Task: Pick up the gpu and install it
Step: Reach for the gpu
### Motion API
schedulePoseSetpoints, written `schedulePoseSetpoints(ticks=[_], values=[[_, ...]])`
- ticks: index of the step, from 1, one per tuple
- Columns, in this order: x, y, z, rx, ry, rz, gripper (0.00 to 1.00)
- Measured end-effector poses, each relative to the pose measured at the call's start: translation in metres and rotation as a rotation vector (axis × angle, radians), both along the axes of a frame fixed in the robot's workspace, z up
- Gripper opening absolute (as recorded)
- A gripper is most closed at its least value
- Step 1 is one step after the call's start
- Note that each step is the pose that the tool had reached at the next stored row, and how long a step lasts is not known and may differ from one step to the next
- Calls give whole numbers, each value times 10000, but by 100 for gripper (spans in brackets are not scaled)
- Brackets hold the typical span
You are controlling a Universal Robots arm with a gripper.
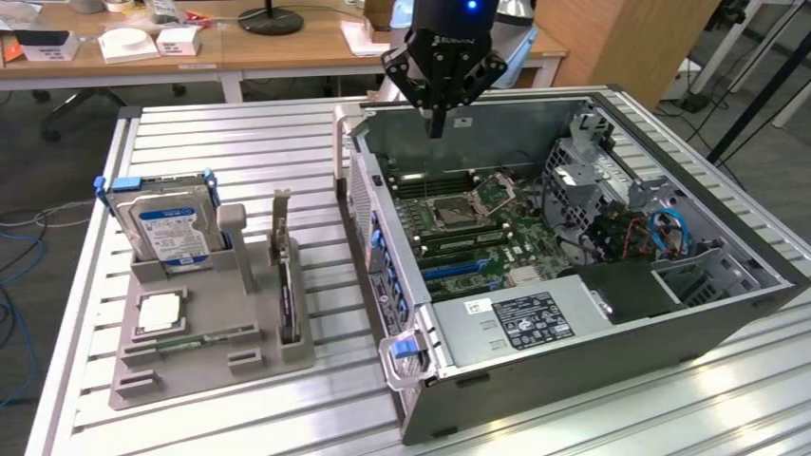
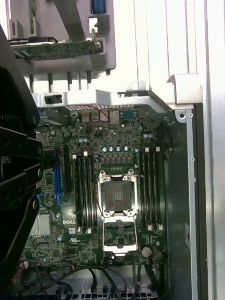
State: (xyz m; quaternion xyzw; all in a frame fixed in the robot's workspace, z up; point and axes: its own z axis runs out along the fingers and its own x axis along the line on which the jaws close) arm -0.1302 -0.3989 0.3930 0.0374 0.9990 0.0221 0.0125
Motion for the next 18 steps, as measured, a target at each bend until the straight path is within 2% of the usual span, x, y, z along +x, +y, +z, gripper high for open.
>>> schedulePoseSetpoints(ticks=[11, 18], values=[[-379, 0, -9, -1, -1, -30, 11], [-405, 0, -9, -2, 0, -31, 11]])
